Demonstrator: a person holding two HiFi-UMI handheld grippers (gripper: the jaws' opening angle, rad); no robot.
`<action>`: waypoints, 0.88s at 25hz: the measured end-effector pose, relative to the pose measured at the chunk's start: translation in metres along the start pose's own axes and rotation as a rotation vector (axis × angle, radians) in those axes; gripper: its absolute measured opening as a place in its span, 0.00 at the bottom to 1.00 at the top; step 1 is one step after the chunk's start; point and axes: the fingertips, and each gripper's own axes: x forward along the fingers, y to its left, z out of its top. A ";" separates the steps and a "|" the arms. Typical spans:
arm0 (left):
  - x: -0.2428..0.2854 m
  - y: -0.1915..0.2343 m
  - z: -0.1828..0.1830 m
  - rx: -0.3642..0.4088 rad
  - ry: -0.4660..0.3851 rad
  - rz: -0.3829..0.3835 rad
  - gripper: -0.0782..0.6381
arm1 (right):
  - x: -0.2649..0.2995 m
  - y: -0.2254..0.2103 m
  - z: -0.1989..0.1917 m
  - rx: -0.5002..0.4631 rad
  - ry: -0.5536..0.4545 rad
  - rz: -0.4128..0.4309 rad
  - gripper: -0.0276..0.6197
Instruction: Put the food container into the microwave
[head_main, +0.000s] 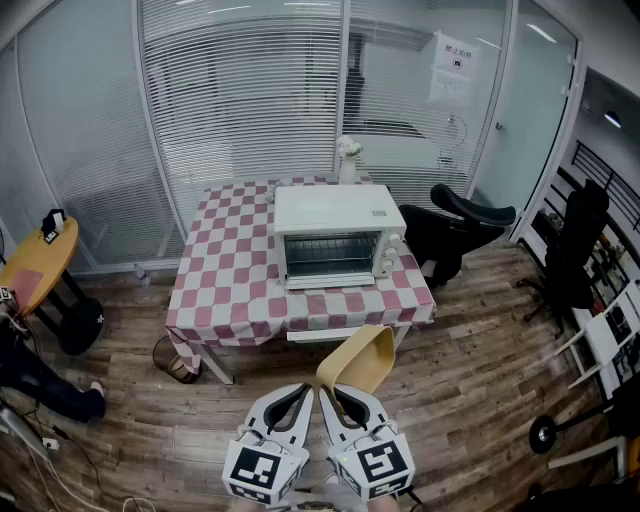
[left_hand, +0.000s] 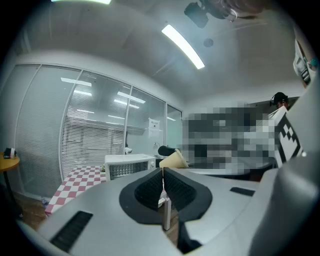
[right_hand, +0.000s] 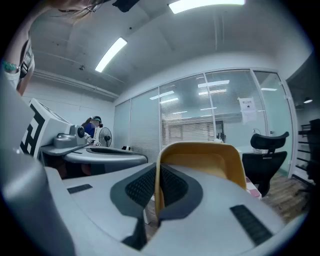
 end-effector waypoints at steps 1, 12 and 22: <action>0.000 -0.001 -0.001 -0.003 -0.003 0.000 0.13 | -0.001 0.000 0.000 0.005 -0.006 0.003 0.04; 0.008 -0.023 -0.015 -0.035 0.025 0.007 0.13 | -0.023 -0.013 -0.013 0.040 -0.011 0.037 0.05; 0.014 -0.037 -0.032 -0.059 0.080 0.034 0.13 | -0.028 -0.024 -0.027 0.045 0.011 0.073 0.05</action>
